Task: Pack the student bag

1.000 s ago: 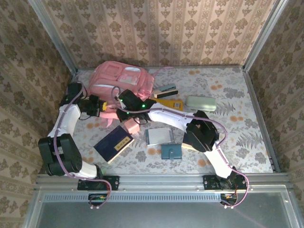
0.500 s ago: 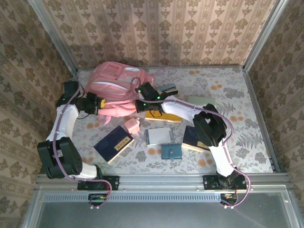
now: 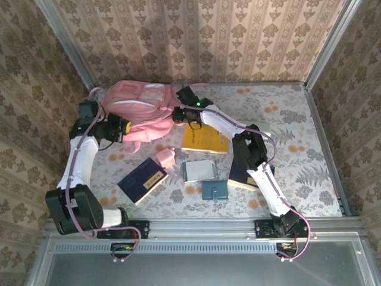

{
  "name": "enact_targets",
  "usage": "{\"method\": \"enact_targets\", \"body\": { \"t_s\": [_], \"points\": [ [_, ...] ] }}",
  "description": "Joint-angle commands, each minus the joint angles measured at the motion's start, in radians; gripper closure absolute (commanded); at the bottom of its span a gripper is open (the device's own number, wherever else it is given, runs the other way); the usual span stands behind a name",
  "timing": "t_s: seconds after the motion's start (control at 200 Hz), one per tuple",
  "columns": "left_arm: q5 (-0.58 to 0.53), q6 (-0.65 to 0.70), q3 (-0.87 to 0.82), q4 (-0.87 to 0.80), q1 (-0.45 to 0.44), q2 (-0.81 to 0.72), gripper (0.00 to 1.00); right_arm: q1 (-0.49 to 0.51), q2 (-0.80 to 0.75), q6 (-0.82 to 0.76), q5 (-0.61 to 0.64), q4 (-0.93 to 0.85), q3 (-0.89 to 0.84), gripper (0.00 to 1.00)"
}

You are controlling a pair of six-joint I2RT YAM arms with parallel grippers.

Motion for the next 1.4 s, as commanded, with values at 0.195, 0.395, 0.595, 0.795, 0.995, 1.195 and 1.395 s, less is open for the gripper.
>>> {"method": "enact_targets", "body": {
  "t_s": [0.195, 0.395, 0.595, 0.795, 0.995, 1.195, 1.395],
  "points": [
    [-0.237, -0.131, -0.120, 0.108, -0.165, -0.163, 1.00, 0.039, 0.175, -0.119, 0.067, -0.340, 0.533, 0.24],
    [-0.313, -0.257, -0.153, 0.314, -0.257, -0.020, 1.00, 0.060, 0.182, -0.236, 0.290, -0.592, 0.681, 0.20],
    [-0.323, -0.234, -0.072, 0.469, -0.298, 0.157, 0.98, 0.078, 0.139, -0.300, 0.360, -0.706, 0.768, 0.14],
    [-0.336, -0.190, -0.033, 0.506, -0.362, 0.219, 0.80, 0.089, 0.062, -0.321, 0.490, -0.696, 0.757, 0.08],
    [-0.280, -0.111, -0.028, 0.513, -0.395, 0.219, 0.51, 0.096, -0.028, -0.384, 0.536, -0.680, 0.660, 0.08],
    [-0.288, 0.061, 0.007, 0.365, -0.391, 0.119, 0.27, 0.120, -0.166, -0.456, 0.573, -0.654, 0.462, 0.07],
    [-0.299, 0.352, 0.004, 0.257, -0.385, -0.025, 0.28, 0.135, -0.370, -0.491, 0.681, -0.642, 0.130, 0.04]
  ]
}}
